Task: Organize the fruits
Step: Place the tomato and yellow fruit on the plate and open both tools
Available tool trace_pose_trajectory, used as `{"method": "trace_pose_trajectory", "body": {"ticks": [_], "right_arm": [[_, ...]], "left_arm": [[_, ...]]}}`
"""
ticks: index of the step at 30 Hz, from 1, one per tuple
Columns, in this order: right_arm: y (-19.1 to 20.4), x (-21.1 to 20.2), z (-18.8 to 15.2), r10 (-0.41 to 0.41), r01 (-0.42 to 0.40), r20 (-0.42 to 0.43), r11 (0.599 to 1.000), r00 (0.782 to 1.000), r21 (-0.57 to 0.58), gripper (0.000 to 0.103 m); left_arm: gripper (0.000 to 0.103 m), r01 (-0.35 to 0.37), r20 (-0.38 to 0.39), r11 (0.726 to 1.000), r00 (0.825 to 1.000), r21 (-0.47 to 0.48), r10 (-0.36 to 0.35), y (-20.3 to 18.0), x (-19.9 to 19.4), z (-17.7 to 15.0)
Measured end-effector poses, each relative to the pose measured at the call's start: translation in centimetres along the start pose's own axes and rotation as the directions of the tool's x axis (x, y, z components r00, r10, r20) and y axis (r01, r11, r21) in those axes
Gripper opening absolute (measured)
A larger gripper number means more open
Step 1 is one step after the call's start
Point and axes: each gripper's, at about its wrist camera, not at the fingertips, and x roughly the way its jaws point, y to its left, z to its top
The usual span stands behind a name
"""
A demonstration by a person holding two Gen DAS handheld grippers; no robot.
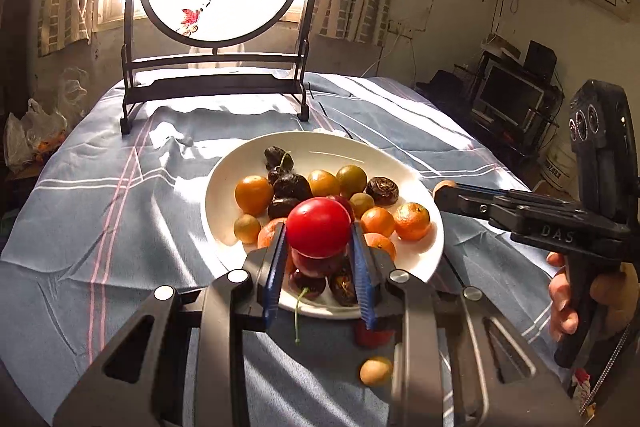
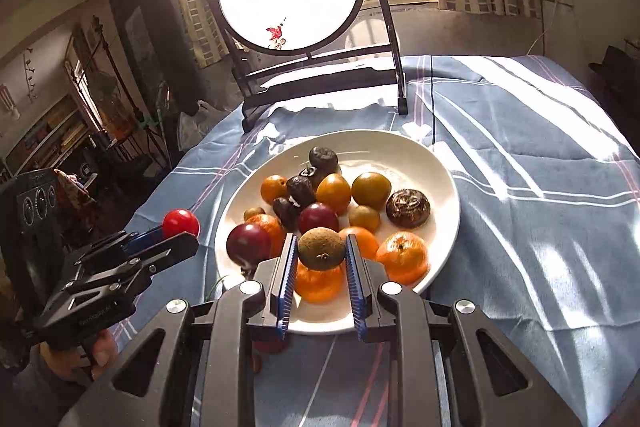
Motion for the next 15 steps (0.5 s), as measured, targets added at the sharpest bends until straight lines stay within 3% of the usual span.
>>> {"method": "trace_pose_trajectory", "body": {"ticks": [4,5,6,8,10,15], "right_arm": [[-0.5,2.4,1.0,-0.038,0.038,0.024,0.999,0.999,0.026,0.028],[-0.6,2.4,0.9,-0.036,0.034,0.031,0.999,0.999,0.035,0.037],[-0.6,2.2,0.6,-0.028,0.026,0.041,0.999,0.999,0.044,0.041],[-0.7,1.3,-0.1,-0.015,0.013,0.047,0.999,0.999,0.046,0.041],[-0.8,-0.1,-1.3,-0.009,0.007,0.052,0.999,0.999,0.046,0.041],[-2.0,-3.6,-6.4,0.003,-0.006,0.031,0.996,1.000,0.088,0.042]], "left_arm": [[0.030,0.001,-0.061,1.000,0.998,-0.012,-0.002,0.3,3.3,2.0],[0.035,-0.002,-0.054,1.000,0.999,-0.015,0.001,0.4,3.4,2.3],[0.049,-0.011,-0.036,1.000,0.999,-0.015,0.011,0.5,3.1,2.4],[0.067,-0.014,0.012,1.000,1.000,-0.019,0.014,0.4,1.7,2.0],[0.069,-0.024,0.020,1.000,1.000,0.006,0.024,-0.1,0.4,1.1],[0.069,-0.015,-0.090,0.995,0.996,0.095,0.023,-2.7,-1.5,-3.9]]}}
